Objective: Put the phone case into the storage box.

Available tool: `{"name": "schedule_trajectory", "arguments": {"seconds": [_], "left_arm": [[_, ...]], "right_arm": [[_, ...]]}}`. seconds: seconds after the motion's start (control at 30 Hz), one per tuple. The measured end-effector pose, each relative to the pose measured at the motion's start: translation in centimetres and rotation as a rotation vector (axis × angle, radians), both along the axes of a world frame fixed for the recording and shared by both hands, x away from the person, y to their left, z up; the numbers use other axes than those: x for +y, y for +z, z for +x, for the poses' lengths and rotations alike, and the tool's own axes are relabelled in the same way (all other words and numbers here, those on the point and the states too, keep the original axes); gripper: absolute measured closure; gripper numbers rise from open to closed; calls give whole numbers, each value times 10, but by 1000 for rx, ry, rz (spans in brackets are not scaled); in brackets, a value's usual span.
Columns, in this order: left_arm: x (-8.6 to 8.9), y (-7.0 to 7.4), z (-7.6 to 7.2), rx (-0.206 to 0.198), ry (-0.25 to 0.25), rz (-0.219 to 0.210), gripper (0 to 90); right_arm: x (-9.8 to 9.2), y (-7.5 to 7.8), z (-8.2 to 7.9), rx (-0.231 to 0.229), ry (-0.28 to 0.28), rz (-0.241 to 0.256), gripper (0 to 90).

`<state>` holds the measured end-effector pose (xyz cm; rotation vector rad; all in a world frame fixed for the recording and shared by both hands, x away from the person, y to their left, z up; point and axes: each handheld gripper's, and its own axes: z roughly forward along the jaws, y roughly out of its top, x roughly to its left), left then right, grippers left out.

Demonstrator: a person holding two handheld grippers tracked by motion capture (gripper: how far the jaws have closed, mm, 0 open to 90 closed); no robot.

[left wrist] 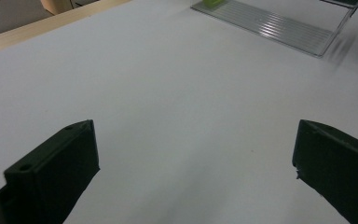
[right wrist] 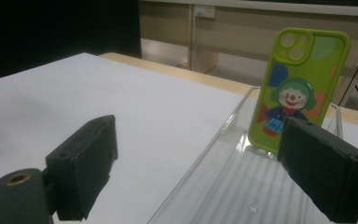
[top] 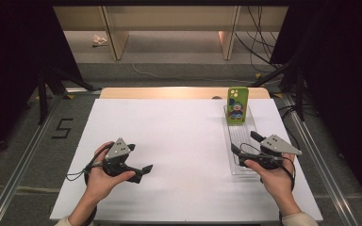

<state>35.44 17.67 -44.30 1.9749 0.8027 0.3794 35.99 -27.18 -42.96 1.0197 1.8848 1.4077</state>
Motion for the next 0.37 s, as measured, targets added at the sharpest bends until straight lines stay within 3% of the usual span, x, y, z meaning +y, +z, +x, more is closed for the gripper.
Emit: {"name": "schedule_trajectory", "arguments": {"seconds": [0.37], "left_arm": [[2,1,1,-7,12,-16,0]], "right_arm": [[-1,2,-7,-17,15,22,137]]}}
